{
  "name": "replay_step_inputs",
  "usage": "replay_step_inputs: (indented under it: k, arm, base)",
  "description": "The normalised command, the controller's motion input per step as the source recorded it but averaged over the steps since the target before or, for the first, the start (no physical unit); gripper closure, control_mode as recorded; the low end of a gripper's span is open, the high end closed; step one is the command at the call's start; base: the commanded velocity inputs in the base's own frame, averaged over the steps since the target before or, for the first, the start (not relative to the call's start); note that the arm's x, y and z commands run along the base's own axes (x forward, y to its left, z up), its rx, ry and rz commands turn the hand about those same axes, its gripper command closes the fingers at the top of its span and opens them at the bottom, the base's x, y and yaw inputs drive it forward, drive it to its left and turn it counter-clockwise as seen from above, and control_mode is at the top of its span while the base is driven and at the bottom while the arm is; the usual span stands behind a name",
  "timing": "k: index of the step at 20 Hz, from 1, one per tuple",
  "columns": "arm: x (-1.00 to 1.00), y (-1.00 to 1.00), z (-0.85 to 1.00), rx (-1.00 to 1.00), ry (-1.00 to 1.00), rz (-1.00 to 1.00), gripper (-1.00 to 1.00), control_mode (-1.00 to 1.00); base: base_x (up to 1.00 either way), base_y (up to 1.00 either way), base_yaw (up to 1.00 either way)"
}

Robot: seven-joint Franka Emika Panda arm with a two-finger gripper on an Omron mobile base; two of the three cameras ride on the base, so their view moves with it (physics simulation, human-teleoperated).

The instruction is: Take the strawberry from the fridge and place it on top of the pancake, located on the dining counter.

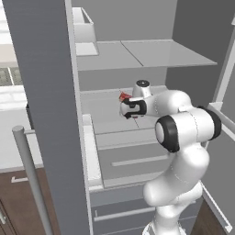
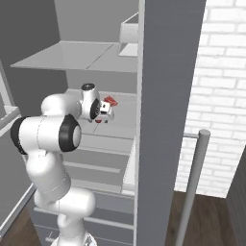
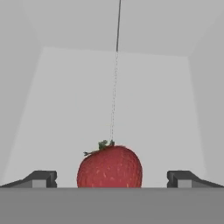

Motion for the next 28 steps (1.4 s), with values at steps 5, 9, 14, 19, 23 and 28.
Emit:
replay_step_inputs:
  k: [5,9,14,19,23,28]
  arm:
    - [0.05,0.05,-0.13,0.00,0.00,0.00,-1.00,-1.00]
    - [0.00,0.00,-0.17,0.00,0.00,0.00,-1.00,-1.00]
    - [0.00,0.03,-0.22,-0.01,0.01,0.00,1.00,-1.00]
    - [0.00,0.03,-0.10,0.00,0.00,0.00,1.00,-1.00]
    - [-0.01,0.00,0.00,0.00,0.00,0.00,1.00,-1.00]
    - [-0.31,0.00,0.15,0.00,0.00,0.00,1.00,-1.00]
  base:
    - [0.00,0.00,0.00]
    - [0.00,0.00,0.00]
    - [0.00,0.00,0.00]
    - [0.00,0.00,0.00]
    - [0.00,0.00,0.00]
    - [0.00,0.00,0.00]
